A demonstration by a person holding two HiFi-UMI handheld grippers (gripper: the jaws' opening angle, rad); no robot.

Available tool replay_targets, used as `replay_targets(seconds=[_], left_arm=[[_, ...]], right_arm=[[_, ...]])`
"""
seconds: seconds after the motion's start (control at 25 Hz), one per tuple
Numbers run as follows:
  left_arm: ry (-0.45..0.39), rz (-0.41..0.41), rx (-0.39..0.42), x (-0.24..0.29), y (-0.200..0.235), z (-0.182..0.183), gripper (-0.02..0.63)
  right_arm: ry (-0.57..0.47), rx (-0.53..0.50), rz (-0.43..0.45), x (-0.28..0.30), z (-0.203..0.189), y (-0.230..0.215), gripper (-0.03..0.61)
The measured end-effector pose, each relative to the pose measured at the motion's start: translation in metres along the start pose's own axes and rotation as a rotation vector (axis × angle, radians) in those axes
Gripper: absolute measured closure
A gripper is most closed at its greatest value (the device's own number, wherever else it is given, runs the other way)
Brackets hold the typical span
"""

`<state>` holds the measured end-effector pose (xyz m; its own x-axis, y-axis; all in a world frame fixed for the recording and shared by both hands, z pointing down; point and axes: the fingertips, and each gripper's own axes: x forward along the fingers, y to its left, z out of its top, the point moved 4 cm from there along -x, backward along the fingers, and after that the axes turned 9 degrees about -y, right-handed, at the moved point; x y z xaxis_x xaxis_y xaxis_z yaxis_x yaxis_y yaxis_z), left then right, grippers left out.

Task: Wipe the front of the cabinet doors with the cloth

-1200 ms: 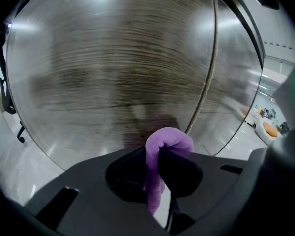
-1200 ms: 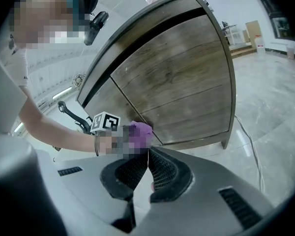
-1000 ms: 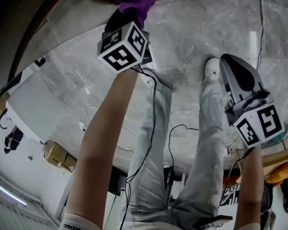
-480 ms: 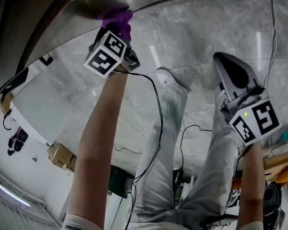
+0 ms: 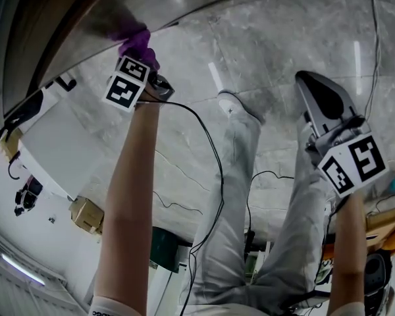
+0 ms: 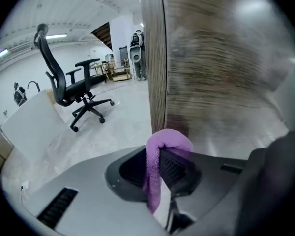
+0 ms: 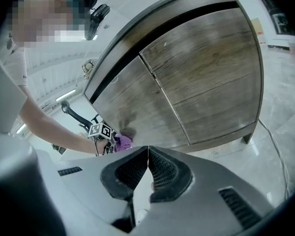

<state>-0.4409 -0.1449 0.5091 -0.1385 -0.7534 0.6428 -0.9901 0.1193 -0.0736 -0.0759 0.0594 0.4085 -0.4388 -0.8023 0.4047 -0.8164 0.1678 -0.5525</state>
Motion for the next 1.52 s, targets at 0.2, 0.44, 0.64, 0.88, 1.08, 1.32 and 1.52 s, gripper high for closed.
replay_targets(seconds=[0.2,0.44,0.64,0.88,1.08,1.32,1.52], left_arm=[[0.009,-0.007,0.072,-0.030,-0.016,-0.020,0.563],[0.055,-0.089,0.097,-0.055,-0.107,-0.067,0.563],[0.064,-0.196,0.111,-0.058,-0.206,-0.089,0.561],[0.076,-0.292,0.167,-0.042,-0.280,-0.103,0.562],[0.053,-0.371,0.279,-0.021,-0.312,-0.093,0.563],[0.066,-0.459,0.384,0.004,-0.328,-0.095,0.563],[0.072,-0.527,0.438,0.017,-0.313,-0.102,0.563]], right_arm=[[0.031,-0.006,0.054,-0.016,0.005,-0.008,0.552],[0.133,-0.079,0.145,-0.051,0.013,-0.032,0.552],[0.158,-0.098,0.129,-0.080,0.017,-0.077,0.552],[0.070,-0.028,-0.007,-0.109,0.025,-0.131,0.552],[-0.047,0.051,-0.153,-0.128,0.015,-0.155,0.552],[-0.124,0.133,-0.283,-0.131,-0.015,-0.153,0.552],[-0.139,0.160,-0.301,-0.109,-0.043,-0.122,0.552]])
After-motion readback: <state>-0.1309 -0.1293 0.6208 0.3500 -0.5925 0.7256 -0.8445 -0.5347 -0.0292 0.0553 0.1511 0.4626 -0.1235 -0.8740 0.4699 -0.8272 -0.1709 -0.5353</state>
